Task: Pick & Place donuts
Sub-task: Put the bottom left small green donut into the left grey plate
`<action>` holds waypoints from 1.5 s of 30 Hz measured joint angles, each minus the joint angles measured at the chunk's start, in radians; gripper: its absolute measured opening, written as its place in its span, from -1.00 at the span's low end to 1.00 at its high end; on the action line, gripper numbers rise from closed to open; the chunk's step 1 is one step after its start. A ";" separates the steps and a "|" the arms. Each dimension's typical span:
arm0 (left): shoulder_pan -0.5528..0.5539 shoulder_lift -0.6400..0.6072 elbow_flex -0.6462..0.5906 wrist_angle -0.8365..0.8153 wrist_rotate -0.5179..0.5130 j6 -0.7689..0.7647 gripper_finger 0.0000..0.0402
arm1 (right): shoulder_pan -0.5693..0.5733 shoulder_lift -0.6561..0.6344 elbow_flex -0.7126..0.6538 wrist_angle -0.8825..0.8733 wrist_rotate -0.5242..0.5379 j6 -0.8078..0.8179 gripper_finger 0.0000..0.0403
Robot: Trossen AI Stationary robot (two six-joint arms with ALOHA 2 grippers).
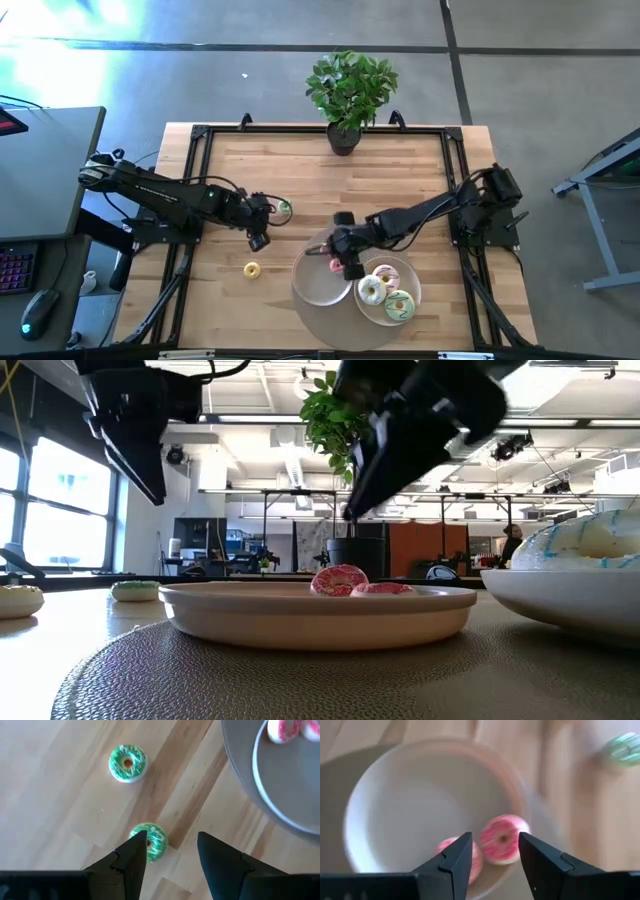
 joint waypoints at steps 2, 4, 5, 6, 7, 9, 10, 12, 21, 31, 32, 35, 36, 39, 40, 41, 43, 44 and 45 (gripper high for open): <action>-0.013 0.008 0.000 0.000 0.007 -0.040 -0.14 | -0.020 -0.028 0.000 0.015 0.037 -0.036 -0.22; -0.032 0.019 0.000 -0.006 -0.008 -0.047 -0.14 | -0.047 -0.039 0.000 0.068 0.062 -0.093 -0.22; -0.043 0.026 0.000 -0.007 -0.021 -0.050 -0.14 | -0.064 -0.039 0.000 0.106 0.065 -0.124 -0.22; -0.052 0.036 0.000 -0.007 -0.033 -0.064 -0.14 | -0.082 -0.036 0.000 0.144 0.058 -0.151 -0.22; -0.061 0.049 0.000 -0.011 -0.046 -0.087 -0.14 | -0.102 -0.022 0.000 0.189 0.035 -0.173 -0.22; -0.082 0.072 0.000 -0.030 -0.073 -0.147 -0.14 | -0.147 0.014 0.001 0.292 -0.037 -0.184 -0.22; -0.096 0.082 0.000 -0.037 -0.091 -0.170 -0.14 | -0.168 0.038 0.001 0.339 -0.076 -0.181 -0.22; -0.124 0.110 0.001 -0.042 -0.133 -0.207 -0.14 | -0.204 0.092 0.001 0.429 -0.135 -0.181 -0.22; -0.177 0.201 -0.103 0.101 -0.154 -0.334 -0.14 | -0.257 0.178 0.000 0.517 -0.153 -0.177 -0.23; -0.170 0.203 -0.304 0.335 -0.160 -0.401 -0.20 | -0.217 0.053 0.000 0.314 -0.106 -0.173 -0.25; -0.171 0.204 -0.304 0.334 -0.165 -0.401 -0.25 | -0.213 0.021 0.000 0.252 -0.095 -0.172 -0.25; -0.169 0.204 -0.291 0.320 -0.173 -0.383 -0.52 | -0.198 -0.082 0.000 0.088 -0.051 -0.147 -0.29; -0.169 0.203 -0.282 0.314 -0.174 -0.368 -0.63 | -0.192 -0.117 0.000 0.045 -0.038 -0.127 -0.30; -0.169 0.195 -0.226 0.333 -0.163 -0.325 -0.92 | -0.175 -0.210 0.000 -0.078 -0.002 -0.072 -0.33; -0.170 0.195 -0.202 0.340 -0.158 -0.300 -0.95 | -0.171 -0.238 0.000 -0.111 0.006 -0.063 -0.34; -0.172 0.195 -0.177 0.343 -0.152 -0.264 -0.94 | -0.164 -0.265 0.000 -0.142 0.015 -0.052 -0.34; -0.185 0.195 -0.122 0.403 -0.126 -0.162 -0.94 | -0.153 -0.314 0.000 -0.196 0.031 -0.041 -0.36; -0.192 0.196 -0.095 0.461 -0.108 -0.094 -0.95 | -0.148 -0.337 0.000 -0.216 0.036 -0.041 -0.37; -0.201 0.201 -0.072 0.526 -0.087 -0.023 -0.97 | -0.143 -0.354 0.000 -0.231 0.039 -0.041 -0.37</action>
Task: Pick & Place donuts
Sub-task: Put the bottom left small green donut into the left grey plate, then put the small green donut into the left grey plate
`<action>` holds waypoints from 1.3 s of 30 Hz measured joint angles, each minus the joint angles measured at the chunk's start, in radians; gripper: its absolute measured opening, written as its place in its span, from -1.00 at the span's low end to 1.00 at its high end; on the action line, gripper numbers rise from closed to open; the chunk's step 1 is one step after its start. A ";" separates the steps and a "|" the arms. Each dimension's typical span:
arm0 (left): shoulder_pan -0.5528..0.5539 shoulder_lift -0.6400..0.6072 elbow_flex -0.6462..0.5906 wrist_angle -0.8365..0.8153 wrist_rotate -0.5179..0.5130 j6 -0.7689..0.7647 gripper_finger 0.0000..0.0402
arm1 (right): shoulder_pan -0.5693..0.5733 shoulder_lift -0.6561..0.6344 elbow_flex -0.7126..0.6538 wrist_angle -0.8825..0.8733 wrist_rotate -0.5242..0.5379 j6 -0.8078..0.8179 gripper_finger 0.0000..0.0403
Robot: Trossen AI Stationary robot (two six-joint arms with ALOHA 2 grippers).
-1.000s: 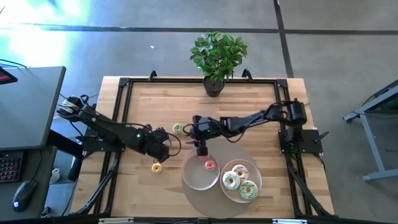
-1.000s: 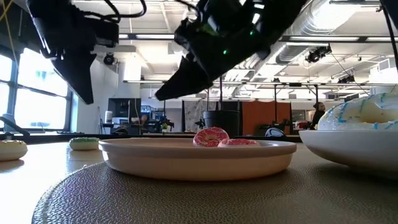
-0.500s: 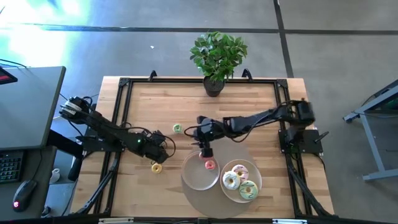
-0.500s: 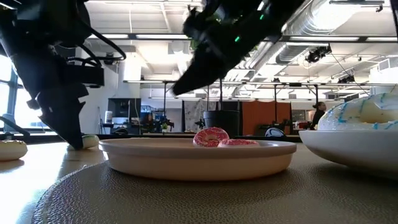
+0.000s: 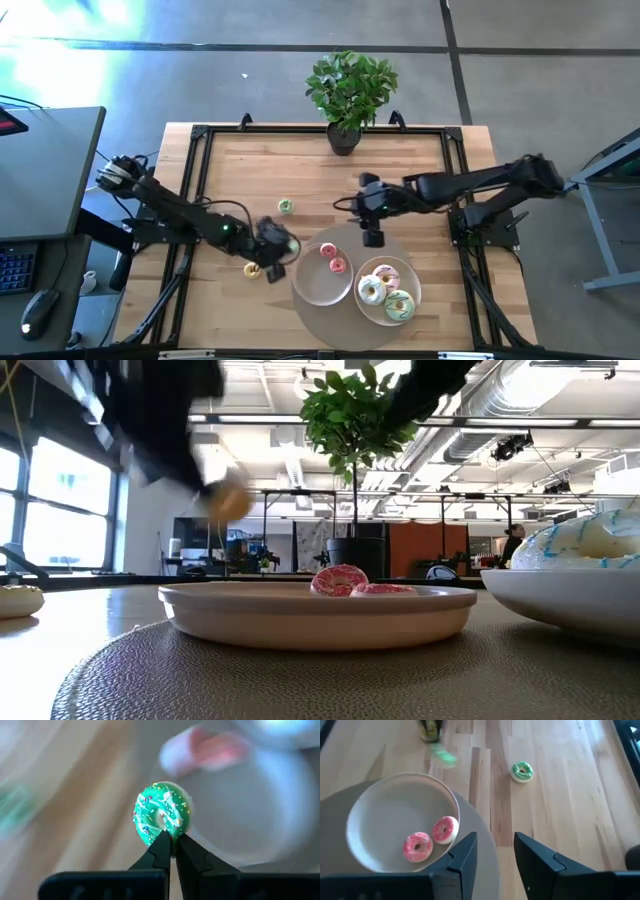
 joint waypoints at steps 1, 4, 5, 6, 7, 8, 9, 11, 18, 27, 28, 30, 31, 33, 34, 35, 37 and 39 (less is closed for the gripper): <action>-0.007 0.012 0.021 0.062 0.018 0.067 -0.98 | 0.004 -0.018 0.000 -0.013 0.000 0.000 -0.38; -0.012 0.069 0.075 0.151 0.037 0.215 -0.97 | 0.012 -0.050 0.000 -0.028 0.000 0.003 -0.40; -0.011 0.098 0.096 0.151 0.034 0.243 -0.97 | 0.016 -0.056 0.000 -0.028 0.000 0.003 -0.40; -0.013 0.122 0.111 0.140 0.029 0.258 -0.97 | 0.019 -0.058 0.000 -0.028 0.000 0.003 -0.41; -0.014 0.145 0.119 0.118 0.022 0.263 -0.97 | 0.022 -0.058 0.000 -0.029 0.000 0.003 -0.41; -0.014 0.169 0.125 0.103 0.021 0.265 -0.97 | 0.027 -0.058 0.000 -0.031 0.000 0.004 -0.42; -0.015 0.197 0.133 0.105 0.028 0.265 -0.97 | 0.032 -0.058 0.000 -0.039 0.000 0.011 -0.42; -0.015 0.253 0.149 0.115 0.054 0.271 -0.97 | 0.042 -0.056 -0.001 -0.060 0.000 0.038 -0.42; -0.015 0.320 0.240 -0.030 0.001 0.306 -0.75 | 0.084 -0.051 -0.001 -0.086 0.001 0.074 -0.42; -0.015 0.320 0.294 -0.088 0.019 0.395 -0.30 | 0.119 -0.050 -0.001 -0.086 0.044 0.082 -0.42; -0.015 0.320 0.297 -0.091 0.038 0.400 -0.26 | 0.122 -0.050 -0.001 -0.086 0.045 0.081 -0.42; -0.015 0.320 0.299 -0.085 0.058 0.400 -0.22 | 0.126 -0.050 -0.001 -0.086 0.045 0.081 -0.42; -0.015 0.320 0.299 -0.085 0.061 0.400 -0.20 | 0.128 -0.050 -0.001 -0.086 0.045 0.082 -0.42; -0.016 0.308 0.299 -0.087 0.061 0.400 -0.19 | 0.129 -0.050 -0.001 -0.086 0.040 0.081 -0.42; -0.018 0.294 0.299 -0.087 0.061 0.397 -0.19 | 0.129 -0.050 -0.001 -0.086 0.037 0.080 -0.42; -0.021 0.276 0.299 -0.090 0.056 0.391 -0.19 | 0.129 -0.050 -0.001 -0.086 0.036 0.080 -0.42; -0.022 0.233 0.300 -0.140 0.010 0.376 -0.19 | 0.128 -0.050 -0.001 -0.087 0.037 0.079 -0.42; -0.017 0.196 0.300 -0.207 -0.072 0.334 -0.19 | 0.128 -0.050 -0.001 -0.088 0.037 0.079 -0.41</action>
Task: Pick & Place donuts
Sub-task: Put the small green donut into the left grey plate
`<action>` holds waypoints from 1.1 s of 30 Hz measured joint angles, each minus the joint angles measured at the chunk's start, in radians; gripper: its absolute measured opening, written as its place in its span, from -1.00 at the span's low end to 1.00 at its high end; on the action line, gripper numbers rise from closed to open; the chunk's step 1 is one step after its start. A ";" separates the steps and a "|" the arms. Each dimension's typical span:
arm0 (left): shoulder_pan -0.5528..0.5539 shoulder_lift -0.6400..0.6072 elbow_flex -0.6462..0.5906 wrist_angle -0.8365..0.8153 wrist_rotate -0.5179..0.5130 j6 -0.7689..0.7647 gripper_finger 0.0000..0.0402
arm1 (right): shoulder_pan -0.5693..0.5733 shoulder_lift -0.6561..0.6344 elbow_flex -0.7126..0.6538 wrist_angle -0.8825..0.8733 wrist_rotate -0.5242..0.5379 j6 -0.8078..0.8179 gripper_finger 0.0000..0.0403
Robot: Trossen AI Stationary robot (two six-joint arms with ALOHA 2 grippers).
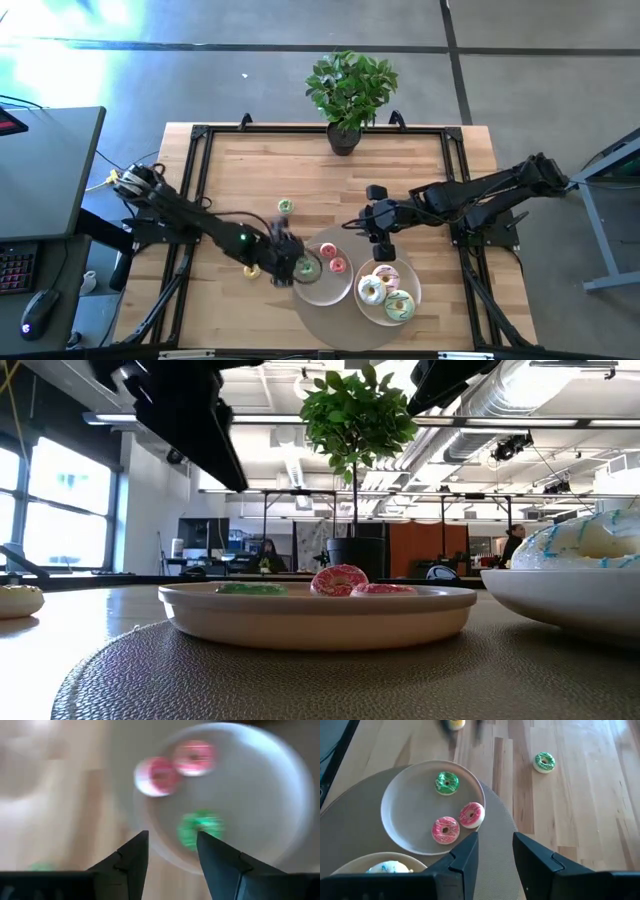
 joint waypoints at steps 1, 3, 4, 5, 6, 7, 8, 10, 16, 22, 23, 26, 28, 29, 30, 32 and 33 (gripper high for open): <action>0.009 -0.021 0.000 -0.047 -0.045 -0.025 -0.19 | 0.000 0.000 0.000 0.000 0.000 0.000 -0.41; 0.036 -0.058 0.000 -0.142 -0.124 -0.096 -0.19 | 0.000 0.000 0.000 -0.004 0.000 0.000 -0.41; 0.058 -0.071 0.000 -0.187 -0.145 -0.130 -0.19 | 0.000 0.000 0.000 -0.005 0.000 0.000 -0.41; 0.083 -0.082 0.001 -0.242 -0.154 -0.161 -0.19 | 0.000 0.000 0.000 -0.005 0.000 0.000 -0.41; 0.115 -0.088 -0.001 -0.299 -0.149 -0.189 -0.19 | 0.000 0.000 0.000 -0.005 0.000 0.000 -0.41; 0.154 -0.090 -0.002 -0.339 -0.138 -0.203 -0.19 | 0.000 0.000 0.000 -0.005 0.000 0.000 -0.41; 0.197 -0.090 -0.005 -0.352 -0.119 -0.206 -0.19 | 0.000 0.000 0.000 -0.005 0.000 0.000 -0.41; 0.280 -0.088 -0.029 -0.344 -0.072 -0.175 -0.19 | 0.000 0.000 0.000 -0.005 0.000 0.000 -0.41; 0.475 -0.035 -0.121 -0.095 0.217 0.033 -0.19 | 0.000 0.000 0.000 -0.008 0.000 0.023 -0.41; 0.548 0.024 -0.167 -0.050 0.258 0.069 -0.19 | 0.000 0.000 0.000 -0.022 0.000 0.025 -0.41; 0.554 0.035 -0.167 -0.050 0.259 0.073 -0.20 | 0.000 0.001 0.000 -0.021 0.000 0.025 -0.41; 0.556 0.044 -0.167 -0.050 0.260 0.095 -0.28 | 0.000 0.000 0.000 -0.022 0.000 0.025 -0.41; 0.554 0.044 -0.167 -0.039 0.263 0.109 -0.37 | 0.000 0.001 0.000 -0.027 0.000 0.025 -0.41; 0.552 0.044 -0.167 -0.037 0.264 0.110 -0.44 | 0.000 0.000 0.000 -0.031 0.000 0.025 -0.41; 0.551 0.044 -0.167 -0.035 0.266 0.109 -0.51 | 0.000 0.000 0.000 -0.033 0.000 0.025 -0.41; 0.539 0.044 -0.167 -0.031 0.272 0.106 -0.69 | 0.000 0.001 0.000 -0.039 0.000 0.026 -0.41; 0.537 0.039 -0.167 -0.031 0.277 0.103 -0.79 | 0.000 0.000 0.000 -0.043 0.000 0.026 -0.41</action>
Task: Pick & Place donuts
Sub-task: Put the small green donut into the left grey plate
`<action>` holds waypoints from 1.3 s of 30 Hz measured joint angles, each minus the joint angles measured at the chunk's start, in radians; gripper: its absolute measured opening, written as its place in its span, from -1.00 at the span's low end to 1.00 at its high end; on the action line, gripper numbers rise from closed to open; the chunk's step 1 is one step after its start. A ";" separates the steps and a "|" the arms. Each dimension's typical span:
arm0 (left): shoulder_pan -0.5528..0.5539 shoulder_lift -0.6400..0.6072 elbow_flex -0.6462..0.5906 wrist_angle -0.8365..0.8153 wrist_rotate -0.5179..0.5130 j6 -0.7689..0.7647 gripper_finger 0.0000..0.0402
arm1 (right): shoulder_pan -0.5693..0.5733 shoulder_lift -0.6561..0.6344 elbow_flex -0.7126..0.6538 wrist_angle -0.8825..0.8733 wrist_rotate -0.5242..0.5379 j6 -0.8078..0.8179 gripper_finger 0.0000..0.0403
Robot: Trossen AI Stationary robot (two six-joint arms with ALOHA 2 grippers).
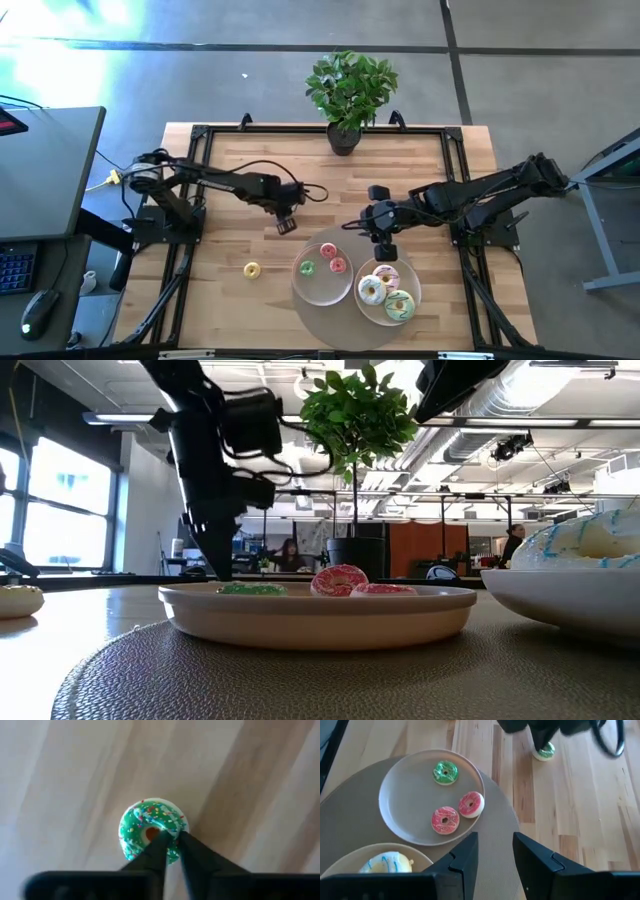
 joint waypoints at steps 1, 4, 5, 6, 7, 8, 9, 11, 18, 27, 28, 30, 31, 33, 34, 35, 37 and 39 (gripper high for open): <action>-0.003 -0.013 0.000 -0.004 0.013 -0.001 -0.89 | 0.000 0.000 0.000 -0.005 0.000 0.000 -0.41; -0.013 -0.056 0.003 0.001 0.021 -0.004 -0.94 | 0.000 0.000 0.000 -0.006 0.000 0.000 -0.41; -0.015 -0.059 0.003 0.000 0.020 -0.004 -0.92 | 0.000 0.000 0.000 -0.006 0.000 0.000 -0.41; -0.021 -0.059 0.001 -0.005 0.019 -0.004 -0.91 | 0.000 0.000 0.000 -0.007 0.000 0.000 -0.41; -0.025 -0.059 0.000 -0.009 0.014 -0.004 -0.91 | 0.000 0.000 0.000 -0.006 0.000 0.000 -0.41; -0.026 -0.059 0.000 -0.006 0.009 -0.004 -0.93 | 0.000 0.000 0.000 -0.006 0.000 0.000 -0.41; -0.028 -0.059 0.001 -0.003 0.009 -0.004 -0.95 | 0.000 0.000 0.000 -0.006 0.000 0.001 -0.41; -0.038 -0.059 0.000 0.004 0.034 -0.015 -0.98 | 0.000 0.000 0.000 -0.006 0.000 0.003 -0.41; -0.175 -0.059 0.001 0.276 0.253 0.107 -0.99 | 0.000 0.000 0.000 -0.006 0.000 0.002 -0.41; -0.417 -0.044 0.002 0.529 0.118 0.192 -1.00 | 0.000 0.000 0.000 -0.006 0.000 0.001 -0.41; -0.431 -0.024 0.003 0.571 0.117 0.187 -1.00 | 0.000 0.000 0.000 -0.006 0.000 0.002 -0.41; -0.453 0.010 0.001 0.626 0.117 0.187 -1.00 | 0.000 0.000 0.000 -0.005 0.000 0.001 -0.41; -0.466 0.018 -0.002 0.655 0.120 0.193 -1.00 | 0.000 0.000 0.000 -0.006 0.000 0.001 -0.41; -0.479 0.043 0.005 0.746 0.129 0.205 -1.00 | 0.000 0.000 0.000 -0.005 0.000 0.002 -0.41; -0.481 0.060 0.007 0.774 0.134 0.205 -0.99 | 0.000 0.000 0.000 -0.005 0.000 0.002 -0.41; -0.481 0.075 0.004 0.778 0.140 0.200 -0.99 | 0.000 0.000 0.000 -0.004 0.000 0.002 -0.41; -0.478 0.094 -0.002 0.766 0.157 0.198 -0.96 | 0.000 0.000 0.000 -0.004 0.000 0.002 -0.41; -0.475 0.112 0.004 0.808 0.176 0.197 -0.91 | 0.000 0.000 0.000 -0.004 0.000 0.002 -0.41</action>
